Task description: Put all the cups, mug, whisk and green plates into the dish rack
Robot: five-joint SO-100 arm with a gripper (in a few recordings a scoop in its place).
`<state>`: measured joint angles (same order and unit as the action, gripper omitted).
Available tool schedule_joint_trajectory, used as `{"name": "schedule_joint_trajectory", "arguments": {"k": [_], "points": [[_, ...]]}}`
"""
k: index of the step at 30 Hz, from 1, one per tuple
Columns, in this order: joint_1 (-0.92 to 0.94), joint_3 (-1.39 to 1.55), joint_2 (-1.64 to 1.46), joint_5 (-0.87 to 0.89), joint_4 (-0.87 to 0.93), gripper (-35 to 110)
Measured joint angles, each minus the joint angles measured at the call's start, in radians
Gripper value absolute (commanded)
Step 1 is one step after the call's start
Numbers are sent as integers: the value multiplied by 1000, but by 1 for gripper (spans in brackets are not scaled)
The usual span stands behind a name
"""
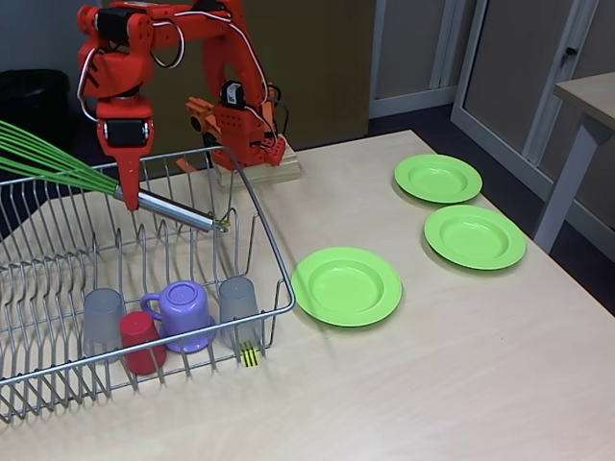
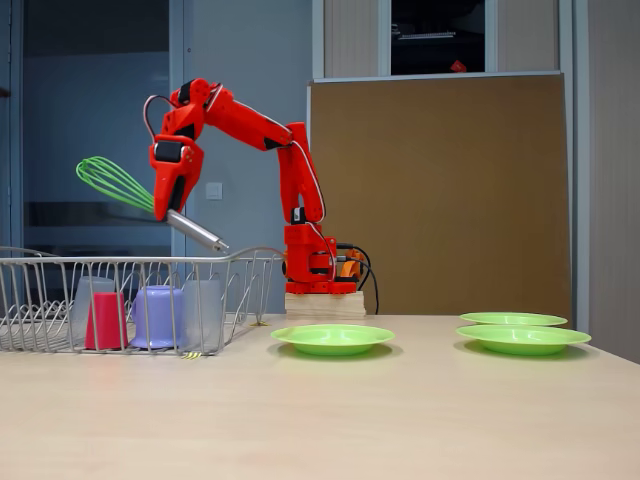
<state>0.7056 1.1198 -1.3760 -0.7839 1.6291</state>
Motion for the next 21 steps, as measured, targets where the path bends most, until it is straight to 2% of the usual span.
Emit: {"name": "schedule_joint_trajectory", "arguments": {"k": [10,21], "points": [[-12,46,187,-44,-126,0],[-35,5,370,-61,-178,0]]}}
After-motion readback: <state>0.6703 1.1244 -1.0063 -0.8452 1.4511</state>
